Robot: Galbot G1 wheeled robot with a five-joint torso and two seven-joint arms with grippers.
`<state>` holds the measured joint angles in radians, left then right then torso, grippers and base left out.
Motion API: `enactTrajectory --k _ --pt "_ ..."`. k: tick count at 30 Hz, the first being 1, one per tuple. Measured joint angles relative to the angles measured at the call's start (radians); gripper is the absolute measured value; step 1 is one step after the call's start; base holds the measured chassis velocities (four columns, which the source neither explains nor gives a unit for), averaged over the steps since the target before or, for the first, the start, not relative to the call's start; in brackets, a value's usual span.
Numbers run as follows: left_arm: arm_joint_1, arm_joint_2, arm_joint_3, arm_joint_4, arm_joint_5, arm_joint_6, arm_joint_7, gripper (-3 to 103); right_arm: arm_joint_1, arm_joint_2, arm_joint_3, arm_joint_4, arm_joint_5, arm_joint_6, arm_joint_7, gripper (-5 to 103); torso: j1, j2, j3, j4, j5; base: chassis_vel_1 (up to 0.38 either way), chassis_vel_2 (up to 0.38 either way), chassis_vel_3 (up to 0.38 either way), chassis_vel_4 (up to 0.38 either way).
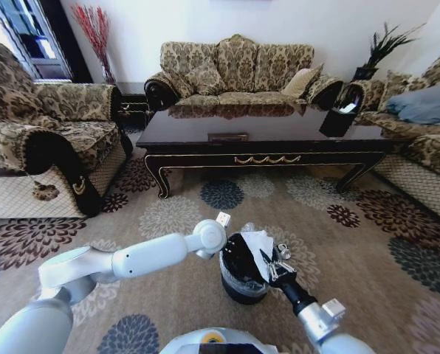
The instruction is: Move to the front of the table and pick up the trash from the floor, then place it into the trash bin.
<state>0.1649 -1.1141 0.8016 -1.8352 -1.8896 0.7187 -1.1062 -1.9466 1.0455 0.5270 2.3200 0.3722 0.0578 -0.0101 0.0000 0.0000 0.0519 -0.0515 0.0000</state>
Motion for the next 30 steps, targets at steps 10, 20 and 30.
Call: enactTrajectory --k 10,20,30 --pt "-0.004 0.001 0.004 0.011 -0.001 0.001 0.001 2 -0.003 0.019 -0.012 -0.008 -0.025 0.011 0.012 33 0.000 0.000 0.000 0.0001 0.0000 0.000 0.000 0.000 0.000" --pt "-0.003 0.001 0.005 0.012 0.000 0.001 0.002 2 -0.008 0.018 -0.010 0.001 -0.032 0.015 0.000 71 0.000 0.000 0.000 0.0001 0.0000 0.000 0.000 0.000 0.000" --pt "-0.003 0.004 0.004 0.010 0.002 0.002 0.002 2 -0.038 0.009 -0.017 0.046 0.049 -0.005 -0.035 100 0.000 0.000 0.000 0.0000 0.0000 0.000 0.000 0.000 0.000"
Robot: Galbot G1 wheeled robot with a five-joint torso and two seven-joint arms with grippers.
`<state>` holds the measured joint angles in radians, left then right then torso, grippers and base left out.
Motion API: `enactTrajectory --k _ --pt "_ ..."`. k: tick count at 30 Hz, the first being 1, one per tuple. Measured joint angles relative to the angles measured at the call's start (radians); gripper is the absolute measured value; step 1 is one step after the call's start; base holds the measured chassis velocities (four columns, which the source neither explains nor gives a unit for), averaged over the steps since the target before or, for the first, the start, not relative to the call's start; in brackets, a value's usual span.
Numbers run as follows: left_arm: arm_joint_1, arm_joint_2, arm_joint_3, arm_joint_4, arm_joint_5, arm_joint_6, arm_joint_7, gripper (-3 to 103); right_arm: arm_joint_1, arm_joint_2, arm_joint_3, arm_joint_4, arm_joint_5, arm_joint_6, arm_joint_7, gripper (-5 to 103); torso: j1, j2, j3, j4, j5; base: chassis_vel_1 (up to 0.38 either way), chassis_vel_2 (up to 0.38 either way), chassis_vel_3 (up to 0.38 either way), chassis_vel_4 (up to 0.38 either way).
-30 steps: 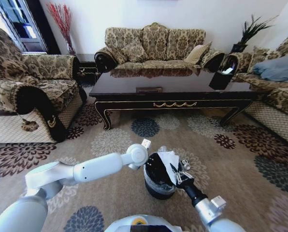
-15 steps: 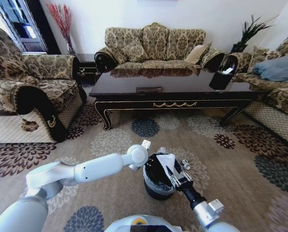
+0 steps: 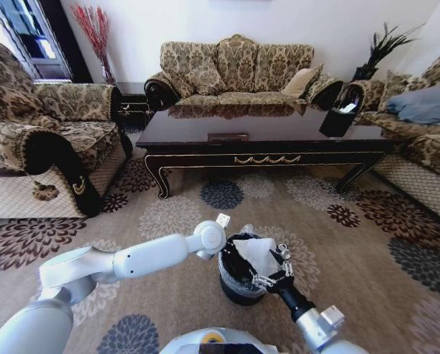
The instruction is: Move to the front of the table and pick up the trash from the floor, then place it into the trash bin.
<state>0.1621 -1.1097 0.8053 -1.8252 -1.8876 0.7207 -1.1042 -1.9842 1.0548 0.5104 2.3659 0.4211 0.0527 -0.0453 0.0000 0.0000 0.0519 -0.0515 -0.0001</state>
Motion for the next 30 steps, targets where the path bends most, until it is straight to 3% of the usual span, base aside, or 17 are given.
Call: enactTrajectory --k 7,10,15,19,21,24,25,28,30 --pt "0.006 -0.002 -0.001 -0.001 0.004 0.000 0.000 2 -0.008 0.000 0.000 0.026 0.001 -0.008 -0.018 100 0.000 0.000 0.000 0.0001 0.0001 0.000 0.000 0.000 0.000" --pt "0.009 -0.004 -0.001 0.000 0.007 0.000 0.000 2 -0.033 -0.001 0.001 0.055 -0.008 -0.013 -0.065 100 0.000 0.000 0.000 0.0002 0.0001 0.000 0.000 0.000 0.000" --pt "0.009 -0.006 -0.004 0.000 0.007 0.000 0.000 2 -0.051 -0.001 0.005 0.077 -0.025 -0.061 -0.073 100 0.000 0.000 0.000 0.0001 0.0001 0.000 0.000 0.000 0.000" --pt "0.009 -0.005 -0.007 0.000 0.007 0.000 0.000 2 -0.055 0.003 0.002 0.113 -0.032 -0.150 0.015 100 0.000 0.000 0.000 0.0000 0.0000 0.000 0.000 0.000 0.000" --pt "0.010 -0.005 -0.007 0.000 0.006 0.000 0.000 2 -0.053 0.013 -0.018 0.134 0.047 -0.234 0.108 100 0.000 0.000 0.000 0.0005 -0.0001 0.000 0.000 0.000 0.000" --pt "0.012 -0.010 -0.007 0.001 0.006 0.000 0.000 2 -0.038 0.038 -0.020 0.138 0.076 -0.258 0.165 100 0.000 0.000 0.000 0.0001 0.0003 0.000 0.000 0.000 0.000" --pt "0.013 -0.013 -0.006 0.001 0.004 0.001 0.001 2 -0.034 0.050 -0.021 0.138 0.123 -0.299 0.208 100 0.000 0.000 0.000 0.0002 -0.0001 0.000 0.000 0.000 0.000" --pt "0.012 -0.015 0.002 0.003 0.003 0.002 0.002 2 -0.023 0.060 -0.006 0.138 0.107 -0.311 0.219 100 0.000 0.000 0.000 -0.0002 0.0000 0.000 0.000 0.000 0.000" --pt "0.012 -0.016 0.005 0.009 0.003 0.003 0.003 2 -0.024 0.041 0.002 0.138 0.212 -0.344 0.213 100 0.000 0.000 0.000 0.0003 0.0001 0.000 0.000 0.000 0.000"
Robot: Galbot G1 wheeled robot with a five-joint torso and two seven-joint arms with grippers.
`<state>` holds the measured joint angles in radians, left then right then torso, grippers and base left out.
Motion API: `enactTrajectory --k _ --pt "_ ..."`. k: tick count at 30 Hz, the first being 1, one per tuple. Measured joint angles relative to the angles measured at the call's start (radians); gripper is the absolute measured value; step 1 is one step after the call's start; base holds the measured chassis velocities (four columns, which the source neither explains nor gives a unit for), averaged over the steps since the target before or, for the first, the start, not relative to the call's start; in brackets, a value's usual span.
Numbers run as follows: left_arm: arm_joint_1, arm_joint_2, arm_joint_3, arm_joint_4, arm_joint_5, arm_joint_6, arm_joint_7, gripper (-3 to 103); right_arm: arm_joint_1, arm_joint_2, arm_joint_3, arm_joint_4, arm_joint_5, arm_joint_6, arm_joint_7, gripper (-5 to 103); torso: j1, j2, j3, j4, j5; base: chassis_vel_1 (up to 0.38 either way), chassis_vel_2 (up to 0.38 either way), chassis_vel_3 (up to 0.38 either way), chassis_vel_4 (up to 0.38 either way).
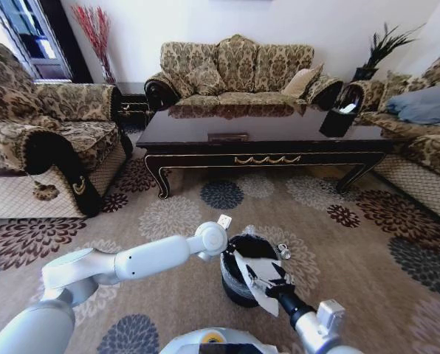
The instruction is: Move to the front of the table and pick up the trash from the floor, then place it into the trash bin.
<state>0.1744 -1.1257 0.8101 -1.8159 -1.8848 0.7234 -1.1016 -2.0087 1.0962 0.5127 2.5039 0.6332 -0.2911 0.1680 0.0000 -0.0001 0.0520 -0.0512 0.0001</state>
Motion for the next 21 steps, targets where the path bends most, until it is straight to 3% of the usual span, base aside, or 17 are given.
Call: enactTrajectory --k 2,4,7,12,21 --pt "0.000 0.000 0.000 0.002 0.000 0.000 0.000 2 0.006 -0.003 0.004 0.000 0.024 -0.003 0.002 100 0.000 0.000 0.000 -0.0002 -0.0001 0.000 0.000 0.000 0.000" --pt "0.000 -0.001 -0.002 0.006 0.000 0.000 0.000 2 0.027 -0.019 0.023 -0.001 0.129 0.008 -0.012 100 0.000 0.000 0.000 -0.0001 0.0000 0.000 0.000 0.000 0.000" --pt "0.003 0.000 -0.006 0.008 0.000 0.000 0.000 2 0.045 -0.025 0.032 -0.001 0.204 0.019 -0.019 100 0.000 0.000 0.000 -0.0002 0.0000 0.000 0.000 0.000 0.000" --pt "0.022 0.020 -0.025 0.009 0.008 0.002 0.005 2 0.071 -0.037 0.050 -0.002 0.171 0.071 -0.057 100 0.000 0.000 0.000 -0.0002 -0.0001 0.000 0.000 0.000 0.000" --pt "0.078 0.096 -0.098 0.011 0.057 0.012 0.026 2 0.138 -0.071 0.083 -0.003 0.123 0.096 -0.056 100 0.000 0.000 0.000 0.0000 -0.0002 0.000 0.000 0.000 0.000"
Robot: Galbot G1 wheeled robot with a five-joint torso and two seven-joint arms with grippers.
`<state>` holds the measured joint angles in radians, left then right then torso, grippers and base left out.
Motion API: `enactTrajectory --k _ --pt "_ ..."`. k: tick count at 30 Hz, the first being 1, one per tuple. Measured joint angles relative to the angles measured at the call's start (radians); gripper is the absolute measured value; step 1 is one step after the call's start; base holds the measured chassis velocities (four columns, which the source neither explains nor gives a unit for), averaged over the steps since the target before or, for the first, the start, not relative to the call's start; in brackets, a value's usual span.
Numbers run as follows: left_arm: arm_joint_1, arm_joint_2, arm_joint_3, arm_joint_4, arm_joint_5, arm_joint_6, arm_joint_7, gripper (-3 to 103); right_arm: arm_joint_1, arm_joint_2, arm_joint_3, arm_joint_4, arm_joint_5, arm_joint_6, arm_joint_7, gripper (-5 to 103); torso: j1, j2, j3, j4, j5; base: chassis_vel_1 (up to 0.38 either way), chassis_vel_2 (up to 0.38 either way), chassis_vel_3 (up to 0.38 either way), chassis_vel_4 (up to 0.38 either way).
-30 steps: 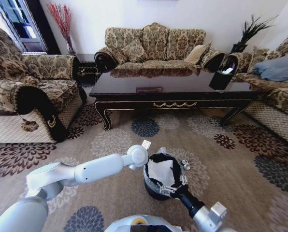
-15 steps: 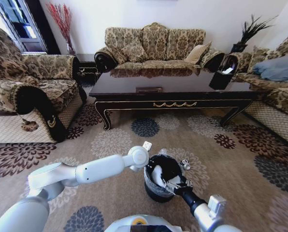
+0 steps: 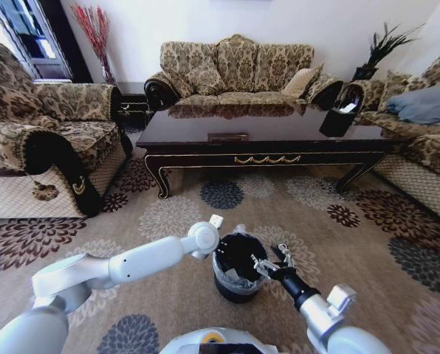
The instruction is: Move to the front of the table and pick up the trash from the floor, then place it into the trash bin.
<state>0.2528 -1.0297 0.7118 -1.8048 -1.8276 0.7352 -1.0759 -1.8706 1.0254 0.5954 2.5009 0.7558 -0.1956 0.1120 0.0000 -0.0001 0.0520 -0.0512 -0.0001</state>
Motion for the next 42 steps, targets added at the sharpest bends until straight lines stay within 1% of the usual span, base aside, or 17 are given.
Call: enactTrajectory --k 4,7,9,10,12,15,16,20,26,28,32,33,34,36,38,39,42 --pt "0.025 0.038 -0.055 -0.002 0.010 0.001 0.020 2 0.028 -0.016 0.006 -0.002 0.001 0.005 0.008 100 0.000 0.000 0.000 -0.0002 -0.0001 0.000 0.000 0.000 0.000" --pt "0.086 0.099 -0.147 -0.017 0.031 0.000 0.046 2 0.088 -0.035 -0.002 -0.084 0.011 0.009 0.020 100 0.000 0.000 0.000 -0.0004 0.0000 0.000 0.000 0.000 0.000" --pt "0.099 0.113 -0.163 -0.020 0.033 0.000 0.050 2 0.101 -0.040 -0.005 -0.105 0.012 0.010 0.021 100 0.000 0.000 0.000 -0.0001 0.0000 0.000 0.000 0.000 0.000" --pt "0.131 0.155 -0.206 -0.024 0.047 0.001 0.068 2 0.137 -0.053 -0.013 -0.169 0.011 0.017 0.021 100 0.000 0.000 0.000 0.0003 0.0000 0.000 0.000 0.000 0.000" --pt "0.140 0.168 -0.215 -0.024 0.052 0.001 0.074 2 0.147 -0.057 -0.015 -0.187 0.010 0.019 0.021 100 0.000 0.000 0.000 0.0003 0.0001 0.000 0.000 0.000 0.000" --pt "0.193 0.238 -0.265 -0.027 0.080 0.001 0.114 2 0.215 -0.072 -0.034 -0.295 0.024 0.029 0.017 100 0.000 0.000 0.000 -0.0001 -0.0001 0.000 0.000 0.000 0.000" --pt "0.193 0.238 -0.265 -0.027 0.080 0.001 0.114 2 0.215 -0.072 -0.034 -0.295 0.024 0.029 0.017 100 0.000 0.000 0.000 -0.0001 -0.0001 0.000 0.000 0.000 0.000" --pt "0.258 0.281 -0.318 -0.044 0.090 0.001 0.130 2 0.333 -0.077 -0.063 -0.464 0.085 0.025 0.019 100 0.000 0.000 0.000 0.0000 0.0000 0.000 0.000 0.000 0.000" --pt "0.294 0.305 -0.360 -0.062 0.095 0.001 0.138 2 0.449 -0.093 -0.101 -0.655 0.107 0.025 0.020 100 0.000 0.000 0.000 -0.0001 0.0003 0.000 0.000 0.000 0.000" --pt "0.297 0.305 -0.363 -0.063 0.096 0.001 0.138 2 0.455 -0.094 -0.103 -0.668 0.105 0.026 0.020 100 0.000 0.000 0.000 0.0000 0.0002 0.000 0.000 0.000 0.000" --pt "0.316 0.309 -0.373 -0.076 0.100 0.001 0.139 2 0.501 -0.089 -0.118 -0.794 0.057 0.046 0.014 100 0.000 0.000 0.000 -0.0004 0.0000 0.000 0.000 0.000 0.000" --pt "0.323 0.310 -0.375 -0.080 0.104 0.001 0.139 2 0.513 -0.083 -0.126 -0.839 0.020 0.059 0.014 100 0.000 0.000 0.000 -0.0004 0.0001 0.000 0.000 0.000 0.000" --pt "0.323 0.310 -0.375 -0.080 0.104 0.001 0.139 2 0.513 -0.083 -0.126 -0.839 0.020 0.059 0.014 100 0.000 0.000 0.000 -0.0004 0.0001 0.000 0.000 0.000 0.000" --pt "0.331 0.308 -0.378 -0.084 0.109 0.001 0.139 2 0.527 -0.069 -0.140 -0.900 -0.045 0.083 0.013 100 0.000 0.000 0.000 0.0002 0.0001 0.000 0.000 0.000 0.000" --pt "0.334 0.303 -0.378 -0.087 0.111 0.001 0.137 2 0.542 -0.049 -0.156 -0.963 -0.110 0.108 0.015 100 0.000 0.000 0.000 -0.0003 0.0001 0.000 0.000 0.000 0.000" --pt "0.334 0.303 -0.378 -0.087 0.111 0.001 0.137 2 0.542 -0.049 -0.156 -0.963 -0.110 0.108 0.015 100 0.000 0.000 0.000 -0.0003 0.0001 0.000 0.000 0.000 0.000" --pt "0.338 0.300 -0.376 -0.093 0.111 0.000 0.134 2 0.572 -0.014 -0.180 -1.039 -0.179 0.143 0.022 100 0.000 0.000 0.000 -0.0005 0.0002 0.000 0.000 0.000 0.000"
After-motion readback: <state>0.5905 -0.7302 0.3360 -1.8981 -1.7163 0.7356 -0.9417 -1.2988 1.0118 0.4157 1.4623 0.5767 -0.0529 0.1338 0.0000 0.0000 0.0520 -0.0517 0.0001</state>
